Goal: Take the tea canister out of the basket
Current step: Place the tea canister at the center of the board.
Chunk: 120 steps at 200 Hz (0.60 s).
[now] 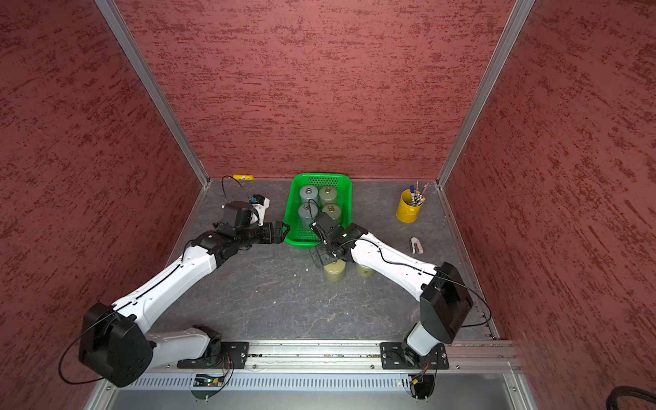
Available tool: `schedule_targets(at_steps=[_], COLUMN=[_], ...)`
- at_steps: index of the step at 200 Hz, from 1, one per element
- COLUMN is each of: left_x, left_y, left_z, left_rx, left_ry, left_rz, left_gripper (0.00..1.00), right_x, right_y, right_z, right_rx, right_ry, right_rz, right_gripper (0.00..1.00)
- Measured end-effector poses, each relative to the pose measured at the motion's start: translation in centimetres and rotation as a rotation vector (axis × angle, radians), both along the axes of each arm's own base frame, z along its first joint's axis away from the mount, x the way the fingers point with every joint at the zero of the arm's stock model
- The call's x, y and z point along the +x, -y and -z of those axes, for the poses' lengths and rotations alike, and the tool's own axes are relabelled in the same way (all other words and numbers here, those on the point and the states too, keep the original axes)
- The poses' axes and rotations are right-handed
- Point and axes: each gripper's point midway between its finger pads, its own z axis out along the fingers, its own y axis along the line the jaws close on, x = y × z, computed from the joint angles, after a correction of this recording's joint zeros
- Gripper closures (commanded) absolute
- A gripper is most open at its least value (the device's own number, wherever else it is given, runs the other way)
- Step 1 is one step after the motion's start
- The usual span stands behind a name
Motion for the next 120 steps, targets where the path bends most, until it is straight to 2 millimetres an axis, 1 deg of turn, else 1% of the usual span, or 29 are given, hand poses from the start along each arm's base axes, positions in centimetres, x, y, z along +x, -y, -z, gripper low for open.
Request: schedule_targets(at_steps=[16,29,40,50,64,79,97,120], left_x=[0.0,0.1,0.1,0.1,0.1,0.0,-0.1,-0.2], left_y=[0.0,0.1,0.1,0.1,0.0,0.0,-0.1,-0.2], left_z=[-0.1,-0.1,-0.1,-0.1,0.0,0.0,-0.1,-0.3], left_rx=[0.0,0.0,0.0,0.001,0.003,0.004,0.003,0.002], left_ry=[-0.002,-0.003,-0.004,-0.006,-0.009,-0.011,-0.009,-0.007], left_rz=[0.0,0.001,0.001,0.001,0.0,0.0,-0.001,-0.003], left_gripper=[0.0,0.0,0.0,0.0,0.0,0.0,0.0,0.0], right_x=[0.9,2.1,3.6,5.1,6.8,8.2,9.5,11.7], right_y=[0.1,0.3,0.6,0.8,1.0,1.2,1.5,1.0], right_z=[-1.9,-3.3,-4.4,-5.0,-4.9,-3.8,-2.5,-1.9], right_rx=[0.015,0.023,0.028,0.026,0.013,-0.011,-0.036,-0.029], right_ry=[0.03,0.047,0.063,0.072,0.072,0.057,0.032,0.014], right_rz=[-0.004,0.006,0.021,0.033,0.041,0.037,0.026,0.001], right_gripper=[0.01,0.01,0.01,0.01,0.01,0.01,0.01,0.01])
